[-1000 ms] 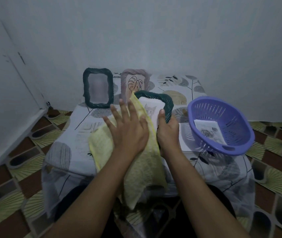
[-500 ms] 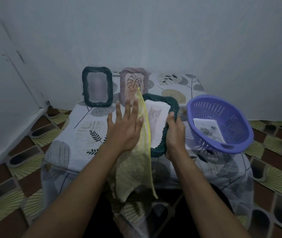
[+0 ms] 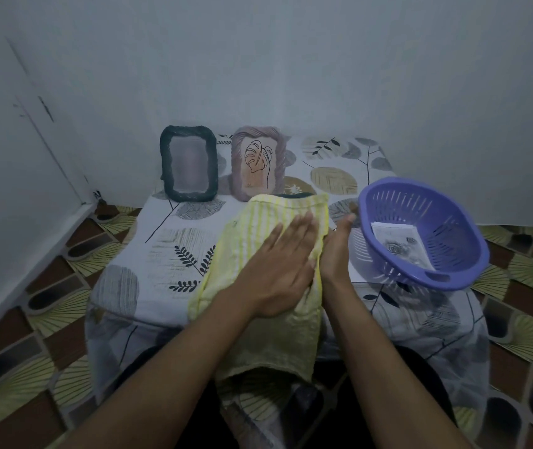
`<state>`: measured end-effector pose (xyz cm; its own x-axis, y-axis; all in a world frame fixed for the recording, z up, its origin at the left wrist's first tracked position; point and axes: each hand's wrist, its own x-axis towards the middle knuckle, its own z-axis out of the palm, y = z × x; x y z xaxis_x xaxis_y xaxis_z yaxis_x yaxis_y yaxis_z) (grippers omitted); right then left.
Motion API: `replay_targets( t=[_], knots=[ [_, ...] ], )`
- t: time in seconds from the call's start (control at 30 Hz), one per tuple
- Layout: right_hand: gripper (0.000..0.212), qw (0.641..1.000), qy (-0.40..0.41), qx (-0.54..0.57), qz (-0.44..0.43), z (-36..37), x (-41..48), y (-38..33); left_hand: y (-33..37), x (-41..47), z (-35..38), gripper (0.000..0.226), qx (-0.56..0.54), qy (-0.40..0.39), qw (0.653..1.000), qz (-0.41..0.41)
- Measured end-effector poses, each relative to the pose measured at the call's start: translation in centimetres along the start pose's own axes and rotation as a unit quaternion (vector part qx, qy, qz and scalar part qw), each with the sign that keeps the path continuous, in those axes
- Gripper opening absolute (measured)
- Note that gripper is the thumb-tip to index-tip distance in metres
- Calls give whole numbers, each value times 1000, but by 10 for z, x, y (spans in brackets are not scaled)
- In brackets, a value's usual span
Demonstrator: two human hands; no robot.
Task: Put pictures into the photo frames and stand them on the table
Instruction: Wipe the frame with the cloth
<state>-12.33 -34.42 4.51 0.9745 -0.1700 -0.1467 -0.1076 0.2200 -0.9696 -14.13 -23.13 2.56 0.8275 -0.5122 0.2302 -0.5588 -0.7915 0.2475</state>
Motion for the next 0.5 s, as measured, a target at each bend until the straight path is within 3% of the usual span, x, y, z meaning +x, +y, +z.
replay_targets(
  t=[0.13, 0.27, 0.43, 0.5],
  knots=[
    [85, 999, -42, 19, -7, 3, 1, 9, -7, -7, 7, 59, 31, 38, 999, -1],
    [102, 997, -75, 8, -14, 16, -10, 13, -12, 10, -3, 60, 33, 98, 985, -139],
    [87, 993, -36, -99, -60, 21, -14, 17, -19, 30, -14, 64, -7, 124, 941, -314],
    [80, 992, -26, -105, -68, 20, -12, 16, -16, 31, -13, 63, -37, 105, 940, -324]
  ],
)
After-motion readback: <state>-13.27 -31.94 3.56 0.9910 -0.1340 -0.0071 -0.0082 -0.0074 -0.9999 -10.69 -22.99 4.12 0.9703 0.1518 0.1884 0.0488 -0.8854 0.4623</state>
